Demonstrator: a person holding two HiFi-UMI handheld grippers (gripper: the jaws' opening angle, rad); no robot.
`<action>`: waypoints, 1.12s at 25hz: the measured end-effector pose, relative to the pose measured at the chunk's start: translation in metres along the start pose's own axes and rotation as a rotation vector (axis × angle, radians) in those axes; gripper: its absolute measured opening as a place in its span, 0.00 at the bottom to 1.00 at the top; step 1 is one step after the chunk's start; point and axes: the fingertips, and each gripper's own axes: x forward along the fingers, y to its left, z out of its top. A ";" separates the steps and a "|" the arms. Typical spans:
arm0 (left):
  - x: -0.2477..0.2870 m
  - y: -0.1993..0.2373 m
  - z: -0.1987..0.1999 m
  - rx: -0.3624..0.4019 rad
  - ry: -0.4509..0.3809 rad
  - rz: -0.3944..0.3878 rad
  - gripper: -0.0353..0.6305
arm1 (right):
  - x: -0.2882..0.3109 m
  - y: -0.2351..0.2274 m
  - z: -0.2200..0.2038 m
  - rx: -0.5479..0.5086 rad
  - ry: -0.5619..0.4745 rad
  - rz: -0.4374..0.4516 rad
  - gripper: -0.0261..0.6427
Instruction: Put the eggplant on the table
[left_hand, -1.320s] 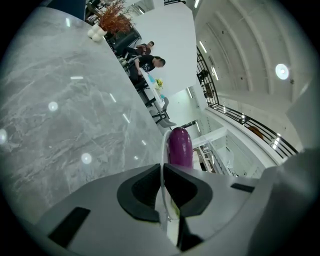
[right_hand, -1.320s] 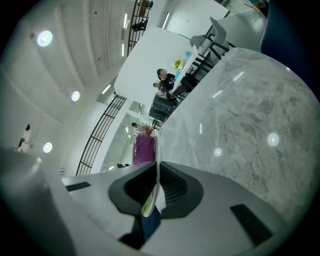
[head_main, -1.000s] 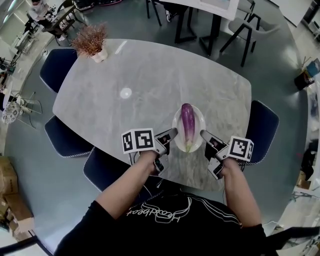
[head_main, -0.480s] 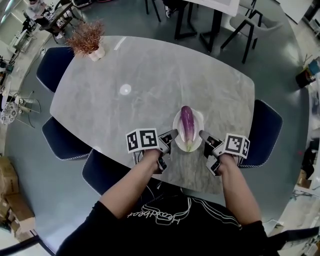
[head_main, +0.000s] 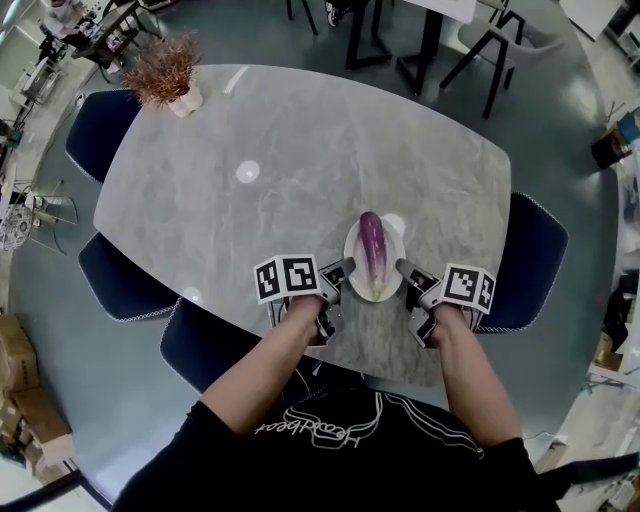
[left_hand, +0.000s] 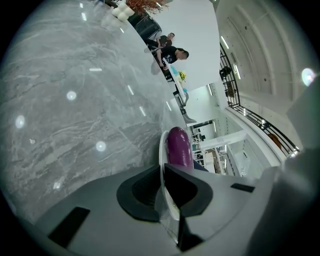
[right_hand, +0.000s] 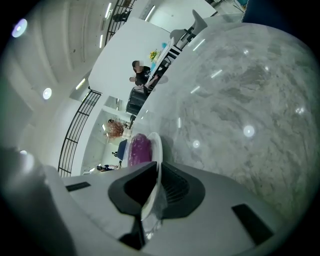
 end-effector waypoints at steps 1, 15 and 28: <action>0.001 0.001 -0.001 0.001 0.002 0.008 0.09 | 0.000 -0.001 0.000 -0.003 0.003 -0.007 0.07; 0.008 0.006 -0.001 0.083 0.020 0.060 0.09 | 0.003 -0.005 0.000 -0.073 0.029 -0.083 0.07; 0.009 0.010 -0.002 0.095 0.025 0.062 0.09 | 0.004 -0.008 -0.001 -0.133 0.033 -0.123 0.07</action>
